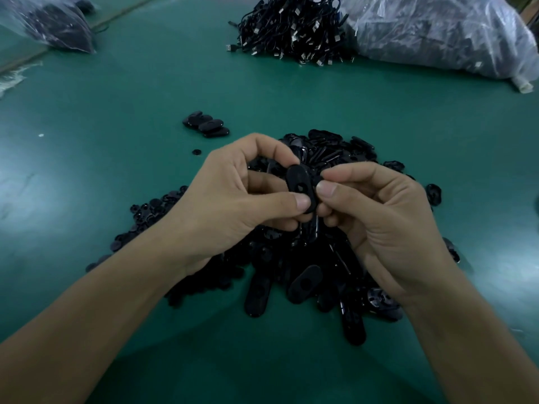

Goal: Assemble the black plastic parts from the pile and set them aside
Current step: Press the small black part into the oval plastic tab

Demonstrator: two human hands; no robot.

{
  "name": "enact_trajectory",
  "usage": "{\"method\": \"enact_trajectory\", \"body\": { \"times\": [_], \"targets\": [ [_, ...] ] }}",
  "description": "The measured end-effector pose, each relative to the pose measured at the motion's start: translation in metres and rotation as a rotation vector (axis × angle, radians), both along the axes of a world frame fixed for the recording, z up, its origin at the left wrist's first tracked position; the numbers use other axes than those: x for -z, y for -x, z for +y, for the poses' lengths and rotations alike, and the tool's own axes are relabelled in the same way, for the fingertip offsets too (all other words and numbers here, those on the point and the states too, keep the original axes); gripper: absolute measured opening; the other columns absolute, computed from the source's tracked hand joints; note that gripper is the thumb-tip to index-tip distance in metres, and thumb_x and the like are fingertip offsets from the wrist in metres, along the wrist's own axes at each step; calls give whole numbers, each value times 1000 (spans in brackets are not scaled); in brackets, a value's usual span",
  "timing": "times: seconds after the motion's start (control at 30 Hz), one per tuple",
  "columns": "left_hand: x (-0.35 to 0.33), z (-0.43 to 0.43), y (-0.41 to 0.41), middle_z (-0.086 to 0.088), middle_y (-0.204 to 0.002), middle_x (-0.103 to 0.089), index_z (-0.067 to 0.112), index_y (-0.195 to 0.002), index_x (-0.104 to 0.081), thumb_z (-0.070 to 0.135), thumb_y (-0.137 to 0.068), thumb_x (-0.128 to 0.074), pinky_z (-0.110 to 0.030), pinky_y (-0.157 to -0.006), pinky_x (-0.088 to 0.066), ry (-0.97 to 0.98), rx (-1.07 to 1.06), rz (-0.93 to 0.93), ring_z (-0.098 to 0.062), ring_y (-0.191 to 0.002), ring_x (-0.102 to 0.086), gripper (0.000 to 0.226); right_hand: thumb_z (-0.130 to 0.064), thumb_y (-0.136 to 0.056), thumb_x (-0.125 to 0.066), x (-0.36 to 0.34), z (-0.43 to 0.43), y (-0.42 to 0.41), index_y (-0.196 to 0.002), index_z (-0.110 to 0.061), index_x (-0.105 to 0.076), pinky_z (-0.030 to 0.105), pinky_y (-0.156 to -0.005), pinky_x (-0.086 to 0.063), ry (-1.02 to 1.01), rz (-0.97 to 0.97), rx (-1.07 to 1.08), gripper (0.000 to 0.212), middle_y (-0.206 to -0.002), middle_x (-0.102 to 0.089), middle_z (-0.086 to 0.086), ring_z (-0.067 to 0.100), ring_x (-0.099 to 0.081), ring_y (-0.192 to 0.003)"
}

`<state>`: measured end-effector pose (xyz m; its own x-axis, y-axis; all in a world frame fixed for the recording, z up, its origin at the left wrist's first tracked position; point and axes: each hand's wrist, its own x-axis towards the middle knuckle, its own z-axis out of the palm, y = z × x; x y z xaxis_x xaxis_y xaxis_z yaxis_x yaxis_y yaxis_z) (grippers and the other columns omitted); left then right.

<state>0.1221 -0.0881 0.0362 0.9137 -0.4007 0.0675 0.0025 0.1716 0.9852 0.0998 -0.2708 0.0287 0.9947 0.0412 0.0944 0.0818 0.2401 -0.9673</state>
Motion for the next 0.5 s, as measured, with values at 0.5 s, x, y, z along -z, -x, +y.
{"method": "enact_trajectory", "body": {
  "times": [0.5],
  "targets": [
    [1,-4,0,-9,-66,-67,19,-95,-72,8,-59,-83,-31,-63,-61,14,-132,-45,-25,-65,-68,39,-13,-79,-73,6,-3,-4,-85,-25,-81,20,-65,-50,136,-73,61,16,-70,-69,-2,10,-61,-67]
  ]
}}
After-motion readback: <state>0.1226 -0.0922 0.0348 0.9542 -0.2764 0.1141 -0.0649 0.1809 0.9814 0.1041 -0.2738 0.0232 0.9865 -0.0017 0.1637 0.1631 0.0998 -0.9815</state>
